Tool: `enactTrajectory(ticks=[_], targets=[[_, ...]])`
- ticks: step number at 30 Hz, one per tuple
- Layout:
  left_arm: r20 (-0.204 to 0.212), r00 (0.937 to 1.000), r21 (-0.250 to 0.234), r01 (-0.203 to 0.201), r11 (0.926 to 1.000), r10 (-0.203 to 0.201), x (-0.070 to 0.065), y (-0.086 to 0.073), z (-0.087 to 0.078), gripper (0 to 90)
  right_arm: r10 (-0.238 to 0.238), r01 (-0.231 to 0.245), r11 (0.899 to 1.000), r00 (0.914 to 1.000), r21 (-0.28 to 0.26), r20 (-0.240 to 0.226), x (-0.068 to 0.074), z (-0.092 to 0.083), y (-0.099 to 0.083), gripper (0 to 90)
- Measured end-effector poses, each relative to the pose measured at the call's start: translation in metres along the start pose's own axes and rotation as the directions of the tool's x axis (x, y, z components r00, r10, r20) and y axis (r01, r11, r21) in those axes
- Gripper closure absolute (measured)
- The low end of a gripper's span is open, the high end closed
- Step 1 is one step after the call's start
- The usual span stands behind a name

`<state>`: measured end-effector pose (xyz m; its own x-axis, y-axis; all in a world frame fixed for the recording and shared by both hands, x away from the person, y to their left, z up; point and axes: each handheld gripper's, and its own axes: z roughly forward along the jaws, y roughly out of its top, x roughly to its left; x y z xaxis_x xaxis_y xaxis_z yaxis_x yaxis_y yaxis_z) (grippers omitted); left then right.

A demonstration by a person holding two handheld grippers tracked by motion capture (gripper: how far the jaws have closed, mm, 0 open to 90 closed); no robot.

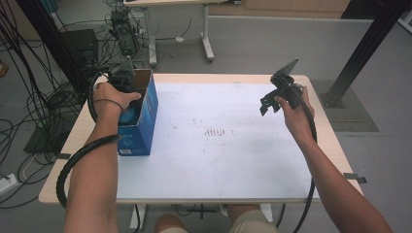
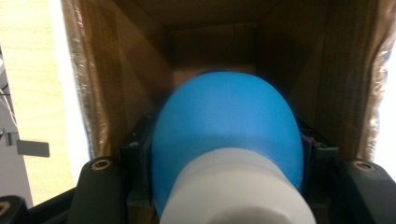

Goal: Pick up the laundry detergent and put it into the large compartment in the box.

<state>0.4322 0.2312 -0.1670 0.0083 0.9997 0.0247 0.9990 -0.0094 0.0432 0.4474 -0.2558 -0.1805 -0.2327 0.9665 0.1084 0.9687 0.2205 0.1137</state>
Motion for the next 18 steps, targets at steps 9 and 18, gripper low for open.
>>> enactTrajectory(ticks=[9, 18], targets=[[0.000, 1.0000, 0.003, -0.008, 1.0000, 0.008, -0.0003, 0.0010, 0.0005, 37.5, 0.001, -0.001, 1.000, 1.0000, 0.002, -0.001, -0.0010, 0.0004, 0.0006, 6.4], [-0.004, 1.0000, 0.006, -0.007, 1.0000, 0.007, -0.0021, 0.0024, 0.0009, 37.4, 0.004, -0.004, 1.000, 1.0000, 0.002, -0.005, -0.0024, -0.0003, -0.0001, 6.5]])
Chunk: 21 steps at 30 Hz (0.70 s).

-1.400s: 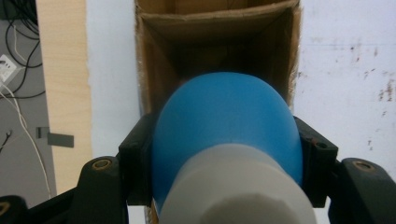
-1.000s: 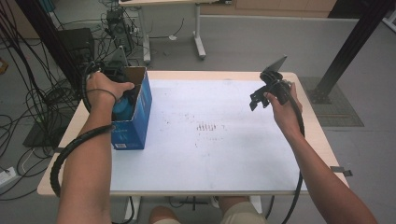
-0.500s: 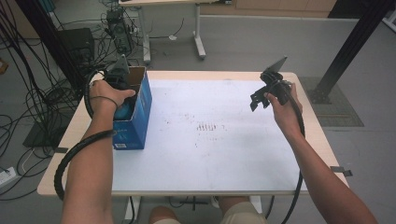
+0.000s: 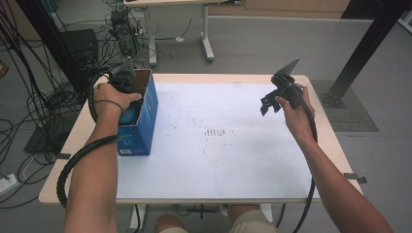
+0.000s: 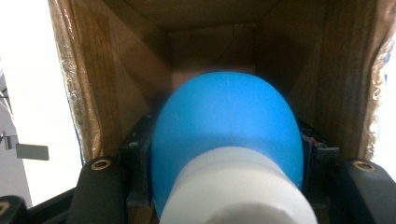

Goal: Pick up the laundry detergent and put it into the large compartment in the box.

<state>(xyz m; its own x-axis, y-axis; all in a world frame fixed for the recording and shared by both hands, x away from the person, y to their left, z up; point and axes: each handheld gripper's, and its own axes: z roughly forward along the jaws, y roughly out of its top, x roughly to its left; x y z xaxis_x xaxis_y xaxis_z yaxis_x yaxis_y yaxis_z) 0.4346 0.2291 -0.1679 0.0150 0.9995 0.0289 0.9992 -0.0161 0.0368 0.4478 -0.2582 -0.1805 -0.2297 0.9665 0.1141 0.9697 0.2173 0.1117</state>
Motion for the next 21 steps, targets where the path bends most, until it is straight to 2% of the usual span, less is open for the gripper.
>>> enactTrajectory(ticks=[21], targets=[[-0.001, 1.0000, 0.000, 0.002, 1.0000, -0.002, -0.0008, 0.0000, 0.0001, 37.3, 0.006, -0.006, 1.000, 1.0000, -0.003, -0.003, -0.0037, -0.0022, -0.0023, 6.5]])
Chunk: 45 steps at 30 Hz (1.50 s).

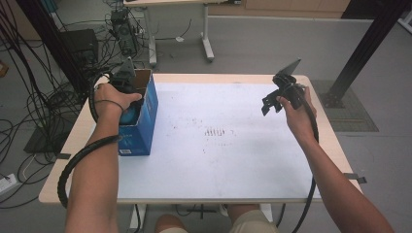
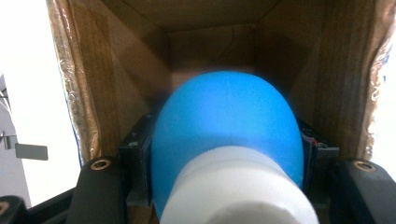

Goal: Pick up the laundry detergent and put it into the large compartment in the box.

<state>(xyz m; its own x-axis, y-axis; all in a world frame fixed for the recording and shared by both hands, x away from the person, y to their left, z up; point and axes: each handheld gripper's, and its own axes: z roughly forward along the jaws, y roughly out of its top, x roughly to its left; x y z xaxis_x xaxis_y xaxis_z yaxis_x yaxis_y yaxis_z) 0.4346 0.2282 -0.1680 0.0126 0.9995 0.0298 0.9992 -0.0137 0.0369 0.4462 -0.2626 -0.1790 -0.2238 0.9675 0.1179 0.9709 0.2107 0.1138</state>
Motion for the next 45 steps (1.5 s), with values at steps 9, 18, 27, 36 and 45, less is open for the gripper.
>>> enactTrajectory(ticks=[9, 18, 27, 36, 45], targets=[[0.001, 1.0000, 0.001, -0.003, 1.0000, 0.003, 0.0008, 0.0004, 0.0002, 37.2, 0.005, -0.005, 1.000, 1.0000, 0.001, -0.001, -0.0011, 0.0005, 0.0000, 6.5], [0.004, 1.0000, -0.004, -0.001, 1.0000, 0.001, 0.0015, -0.0009, 0.0003, 37.2, 0.002, -0.002, 1.000, 1.0000, 0.002, -0.001, -0.0001, 0.0022, 0.0000, 6.5], [0.002, 1.0000, -0.004, -0.001, 1.0000, 0.001, 0.0008, -0.0007, 0.0002, 37.2, 0.005, -0.005, 1.000, 1.0000, -0.001, -0.005, -0.0019, 0.0011, -0.0013, 6.4], [0.001, 1.0000, -0.007, 0.001, 1.0000, -0.001, 0.0004, -0.0012, 0.0003, 37.2, 0.007, -0.007, 1.000, 1.0000, -0.003, -0.002, -0.0020, 0.0007, -0.0018, 6.4], [-0.002, 1.0000, -0.007, 0.000, 1.0000, 0.000, -0.0011, -0.0012, 0.0003, 37.2, 0.007, -0.008, 1.000, 1.0000, -0.005, -0.004, -0.0038, -0.0005, -0.0029, 6.5]])
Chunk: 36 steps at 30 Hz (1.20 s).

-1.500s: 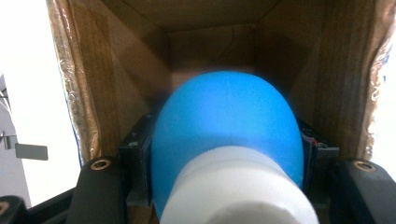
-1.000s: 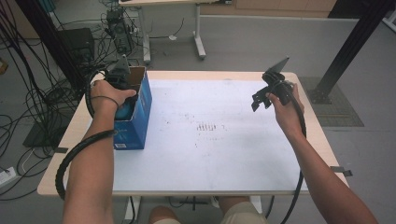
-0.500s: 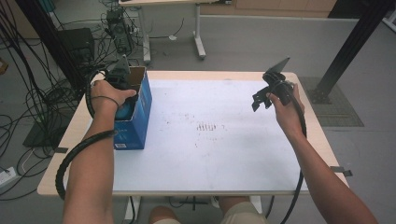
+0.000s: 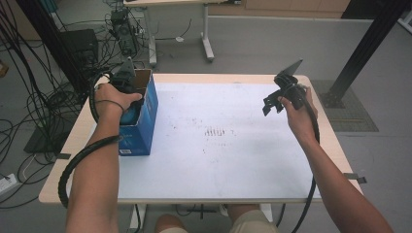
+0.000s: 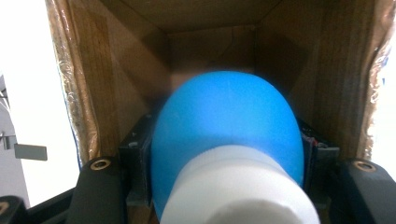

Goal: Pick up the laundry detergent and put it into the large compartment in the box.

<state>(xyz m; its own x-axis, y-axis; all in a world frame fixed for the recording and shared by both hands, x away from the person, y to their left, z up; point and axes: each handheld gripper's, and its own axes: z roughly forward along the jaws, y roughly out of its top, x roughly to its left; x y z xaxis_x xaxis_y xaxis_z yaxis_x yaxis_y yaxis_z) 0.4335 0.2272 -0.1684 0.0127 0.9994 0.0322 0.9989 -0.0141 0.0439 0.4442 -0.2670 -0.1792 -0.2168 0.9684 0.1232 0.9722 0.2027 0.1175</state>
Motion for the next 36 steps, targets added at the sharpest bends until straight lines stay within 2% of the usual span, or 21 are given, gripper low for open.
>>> enactTrajectory(ticks=[36], targets=[[-0.003, 1.0000, -0.001, 0.005, 1.0000, -0.005, -0.0019, 0.0001, 0.0002, 37.2, 0.001, -0.001, 1.000, 1.0000, 0.002, 0.000, -0.0011, -0.0004, -0.0001, 6.4]])
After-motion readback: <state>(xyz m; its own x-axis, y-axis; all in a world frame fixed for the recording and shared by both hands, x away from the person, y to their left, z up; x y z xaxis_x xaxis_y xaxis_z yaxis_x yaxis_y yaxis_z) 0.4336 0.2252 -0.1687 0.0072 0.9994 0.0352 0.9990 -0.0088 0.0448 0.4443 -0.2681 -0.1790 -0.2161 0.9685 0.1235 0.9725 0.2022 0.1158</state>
